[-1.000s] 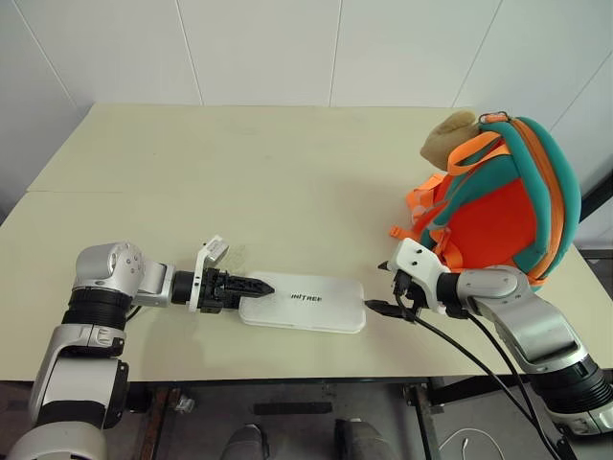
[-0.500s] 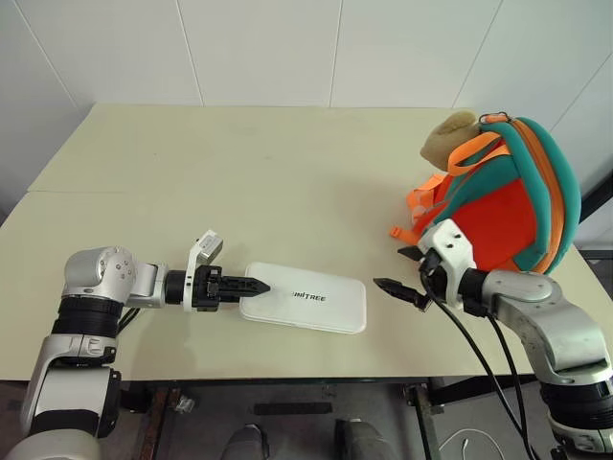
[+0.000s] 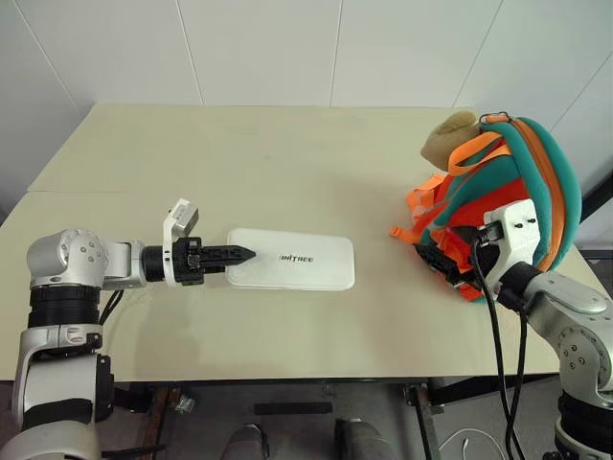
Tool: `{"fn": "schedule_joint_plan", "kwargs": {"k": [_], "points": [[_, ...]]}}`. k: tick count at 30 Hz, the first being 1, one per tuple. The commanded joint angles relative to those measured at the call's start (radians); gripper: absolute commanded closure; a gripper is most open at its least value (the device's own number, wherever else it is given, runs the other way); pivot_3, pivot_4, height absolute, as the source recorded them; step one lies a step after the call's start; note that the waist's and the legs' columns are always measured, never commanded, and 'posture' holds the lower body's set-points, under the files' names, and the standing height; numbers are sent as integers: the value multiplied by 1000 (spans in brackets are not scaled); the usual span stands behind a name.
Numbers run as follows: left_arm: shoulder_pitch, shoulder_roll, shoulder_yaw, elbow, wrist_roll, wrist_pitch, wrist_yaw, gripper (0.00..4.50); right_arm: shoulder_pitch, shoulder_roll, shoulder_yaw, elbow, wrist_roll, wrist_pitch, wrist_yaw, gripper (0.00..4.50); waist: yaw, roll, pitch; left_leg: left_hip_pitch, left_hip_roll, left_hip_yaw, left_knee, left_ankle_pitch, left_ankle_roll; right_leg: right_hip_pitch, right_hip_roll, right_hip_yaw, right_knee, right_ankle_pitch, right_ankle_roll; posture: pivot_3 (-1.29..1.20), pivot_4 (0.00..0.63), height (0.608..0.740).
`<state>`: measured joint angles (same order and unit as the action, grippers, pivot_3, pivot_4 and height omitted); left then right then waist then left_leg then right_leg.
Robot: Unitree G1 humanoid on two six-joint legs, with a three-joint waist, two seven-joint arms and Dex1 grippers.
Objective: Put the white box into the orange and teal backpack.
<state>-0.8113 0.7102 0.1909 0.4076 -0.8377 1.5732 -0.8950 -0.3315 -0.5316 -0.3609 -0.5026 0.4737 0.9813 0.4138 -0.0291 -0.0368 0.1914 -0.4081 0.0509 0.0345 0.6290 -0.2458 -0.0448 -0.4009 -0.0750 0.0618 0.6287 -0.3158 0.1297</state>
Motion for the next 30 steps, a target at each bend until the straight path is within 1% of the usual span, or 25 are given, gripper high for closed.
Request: {"fn": "schedule_joint_plan", "kwargs": {"k": [1, 5, 10, 12, 14, 15, 17, 18, 20, 24, 25, 27, 30], "points": [[-24, -24, 61, -16, -28, 16, 11, 3253, -76, 41, 11, 46, -45, -81, -91, 0, 0, 0, 0, 0, 0, 0, 0, 0, 0, 0, 0, 0, 0, 0, 0, 0, 150, 740], [-22, -48, 102, -28, -47, 39, 27, 3253, -168, 88, 72, 172, -132, -200, -165, 0, -2, 0, 0, 0, 0, 0, 0, 0, 0, -1, 0, 0, 1, 0, 0, 0, 150, 740], [-14, -68, 163, -34, -83, 41, 63, 3253, -287, 148, 126, 327, -198, -317, -224, 0, -3, 0, 0, -1, 0, 1, -1, 0, 0, -2, 0, 0, 0, 0, 0, 0, 150, 740], [-8, -73, 196, -43, -92, 41, 89, 3253, -330, 176, 129, 372, -210, -324, -261, 381, -3, 0, 0, -3, 0, 1, -1, 0, -1, -5, 0, 0, 1, 0, 0, 0, 150, 740], [-9, -79, 259, -42, -88, 41, 125, 3254, -353, 186, 130, 382, -199, -329, -257, 897, -3, 0, 0, -6, 0, 1, -1, 1, -1, -8, 0, 1, 3, 0, 0, 0, 150, 740], [-10, -83, 284, -40, -87, 41, 141, 3254, -358, 187, 129, 384, -194, -331, -250, 1277, -3, 0, 0, -7, 0, 1, 0, 1, -2, -9, 0, 1, 8, 0, 0, 0, 150, 740], [-17, -94, 341, -34, -79, 38, 179, 3254, -374, 191, 124, 388, -179, -327, -244, 1946, -3, 0, 0, -10, 0, 0, 1, 1, -2, -12, 0, 0, 9, 0, 0, 0, 150, 740], [-20, -99, 364, -33, -78, 39, 195, 3254, -382, 192, 122, 389, -171, -323, -240, 2352, -3, 0, 0, -11, 0, 0, 1, 1, -2, -13, 0, 0, 9, 0, 0, 0, 150, 740], [-25, -108, 398, -35, -81, 41, 221, 3254, -393, 192, 123, 387, -156, -316, -230, 2973, -3, 0, 0, -11, 0, 0, 2, 1, -2, -13, 0, 0, 9, 0, 1, 0, 150, 740], [-62, -111, 488, -9, -75, 7, 284, 3254, -440, 199, 133, 394, -85, -297, -160, 4301, -8, 0, 0, -11, 0, 0, 2, 2, -2, -13, 0, 0, 9, 1, 1, 0, 150, 740], [-76, -110, 511, 4, -72, -14, 305, 3254, -455, 205, 139, 389, -59, -284, -140, 4500, -9, 0, 0, -11, 0, 0, 2, 2, -2, -13, 0, 0, 9, 1, 1, 0, 150, 740], [-104, -106, 566, 47, -68, -55, 351, 3254, -480, 217, 156, 366, -9, -256, -100, 4500, -15, 0, 0, -11, 0, 0, 2, 2, -2, -13, 0, 0, 9, 1, 1, 0, 150, 740], [-119, -88, 608, 83, -70, -93, 379, 3254, -502, 233, 180, 324, 56, -211, -57, 4500, -25, 0, 0, -10, 0, 0, 1, 3, -3, -14, 0, 0, 10, 1, 1, 0, 150, 740]]}}
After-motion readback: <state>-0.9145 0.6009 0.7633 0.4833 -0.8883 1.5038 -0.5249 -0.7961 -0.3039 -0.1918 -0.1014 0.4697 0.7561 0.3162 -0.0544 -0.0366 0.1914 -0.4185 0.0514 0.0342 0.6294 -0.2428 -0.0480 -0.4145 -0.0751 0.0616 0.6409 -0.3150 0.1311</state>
